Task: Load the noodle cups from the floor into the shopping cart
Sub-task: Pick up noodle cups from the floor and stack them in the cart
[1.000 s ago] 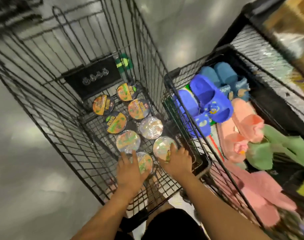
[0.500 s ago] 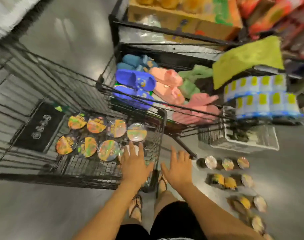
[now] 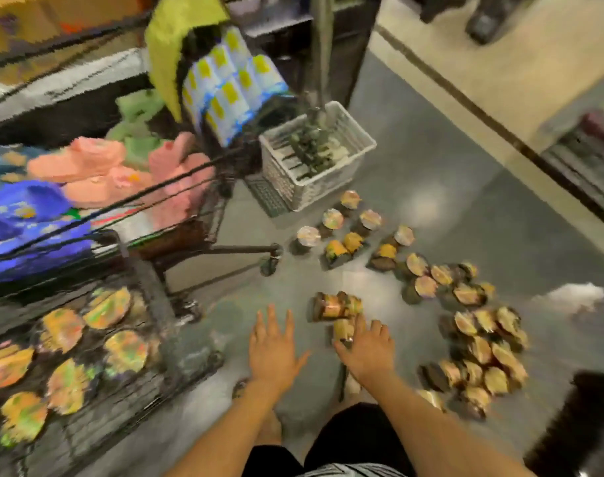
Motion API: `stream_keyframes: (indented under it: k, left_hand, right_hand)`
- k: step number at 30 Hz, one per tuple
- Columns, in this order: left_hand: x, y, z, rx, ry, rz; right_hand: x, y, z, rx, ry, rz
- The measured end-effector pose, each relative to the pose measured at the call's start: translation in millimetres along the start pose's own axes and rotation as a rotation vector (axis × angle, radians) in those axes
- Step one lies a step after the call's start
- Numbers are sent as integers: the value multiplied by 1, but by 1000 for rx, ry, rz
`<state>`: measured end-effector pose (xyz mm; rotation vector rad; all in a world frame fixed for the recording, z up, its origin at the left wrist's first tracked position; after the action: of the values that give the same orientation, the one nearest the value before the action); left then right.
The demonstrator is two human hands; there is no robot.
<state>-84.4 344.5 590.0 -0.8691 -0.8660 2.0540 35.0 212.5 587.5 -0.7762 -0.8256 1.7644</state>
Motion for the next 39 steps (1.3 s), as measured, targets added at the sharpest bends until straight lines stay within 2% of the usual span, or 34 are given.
stream_keyframes:
  k: [4,9,13,17,24,28,31,36,39]
  left_hand:
    - [-57,10,-43,78,84,-113]
    - [-141,27,-106,145,125,-139]
    - [-201,34,-156,110,128,-82]
    - [-222,36,-204,65,60,-27]
    - [-183,72,-301,13,11,4]
    - [-140,130,-386,85,25,-75]
    - [-106,179,-461,55,51,-116]
    - [-43,251,-580,-73,57,-134]
    - [-11,286,-644,-156,131,-159]
  right_hand:
    - [-73,6,-27,83,113,-65]
    - [-165,-4,-76,153,196,-94]
    - [-230,-18,-130,168,226,-54]
    - [-264,-28,-190,199,228,-11]
    - [-230,5,-298,218,205,-78]
    - [-196,67,-379,223,279,-156]
    - [-174,126,-447,204,343,-240]
    - [-136,217,-565,86,293,-224]
    - [-118,253,-633,-18,241,-185]
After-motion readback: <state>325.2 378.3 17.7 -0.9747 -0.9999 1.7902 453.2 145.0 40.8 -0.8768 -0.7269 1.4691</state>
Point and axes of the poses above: each hand's wrist, its own z-axis away from the middle knuckle, its own y-axis out of the palm, x = y × z, the point moved 1 cm from there along -z, towards the middle knuckle, and after that the axes turned 11 degrees about y, right-handed, at the moved point
